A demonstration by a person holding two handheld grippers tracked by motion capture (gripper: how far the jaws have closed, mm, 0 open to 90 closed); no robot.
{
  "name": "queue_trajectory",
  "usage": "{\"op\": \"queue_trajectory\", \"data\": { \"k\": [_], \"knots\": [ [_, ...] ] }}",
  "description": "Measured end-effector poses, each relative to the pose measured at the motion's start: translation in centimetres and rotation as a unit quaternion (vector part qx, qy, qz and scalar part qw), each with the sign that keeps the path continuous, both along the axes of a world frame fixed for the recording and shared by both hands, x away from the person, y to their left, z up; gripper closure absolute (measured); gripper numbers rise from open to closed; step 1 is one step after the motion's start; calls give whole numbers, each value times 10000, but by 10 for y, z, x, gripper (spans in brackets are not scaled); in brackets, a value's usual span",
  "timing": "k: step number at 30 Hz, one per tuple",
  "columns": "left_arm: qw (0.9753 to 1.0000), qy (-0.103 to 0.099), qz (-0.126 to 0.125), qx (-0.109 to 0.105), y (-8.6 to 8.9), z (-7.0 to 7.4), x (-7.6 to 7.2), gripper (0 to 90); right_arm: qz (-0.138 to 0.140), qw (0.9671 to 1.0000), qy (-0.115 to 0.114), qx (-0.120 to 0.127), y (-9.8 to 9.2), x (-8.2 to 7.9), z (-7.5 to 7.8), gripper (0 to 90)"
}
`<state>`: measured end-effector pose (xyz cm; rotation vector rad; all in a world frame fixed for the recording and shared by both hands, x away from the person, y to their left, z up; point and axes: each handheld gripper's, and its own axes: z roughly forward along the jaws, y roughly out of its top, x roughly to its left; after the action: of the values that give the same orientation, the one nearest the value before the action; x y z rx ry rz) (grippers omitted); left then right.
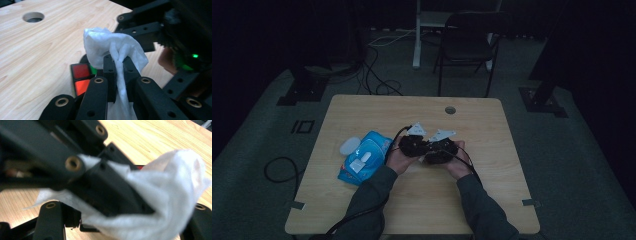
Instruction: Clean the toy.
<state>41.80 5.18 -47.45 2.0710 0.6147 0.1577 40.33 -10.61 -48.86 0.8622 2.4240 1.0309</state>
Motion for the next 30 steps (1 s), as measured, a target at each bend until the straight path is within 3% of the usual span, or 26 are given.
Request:
{"op": "queue_trajectory", "data": {
  "k": [9, 15, 18, 22, 30],
  "knots": [
    [9984, -65, 560, -53, 14, -2, 6, 859, -14, 10000, 30, -4, -1, -1, 0, 342],
    [9959, -32, 906, -55, 25, -5, 10, 858, -10, 10000, -8, 23, -4, -1, 1, 342],
    [9940, 42, 1078, -166, 33, -8, 12, 858, -14, 10000, -33, 86, -6, -2, 3, 342],
    [9935, 66, 1127, -167, 35, -8, 13, 858, -13, 9999, -49, 109, -9, -2, 4, 343],
    [9950, 115, 957, -253, 31, -9, 12, 857, 86, 9999, -96, 104, -8, -4, 6, 342]
  ]
}}
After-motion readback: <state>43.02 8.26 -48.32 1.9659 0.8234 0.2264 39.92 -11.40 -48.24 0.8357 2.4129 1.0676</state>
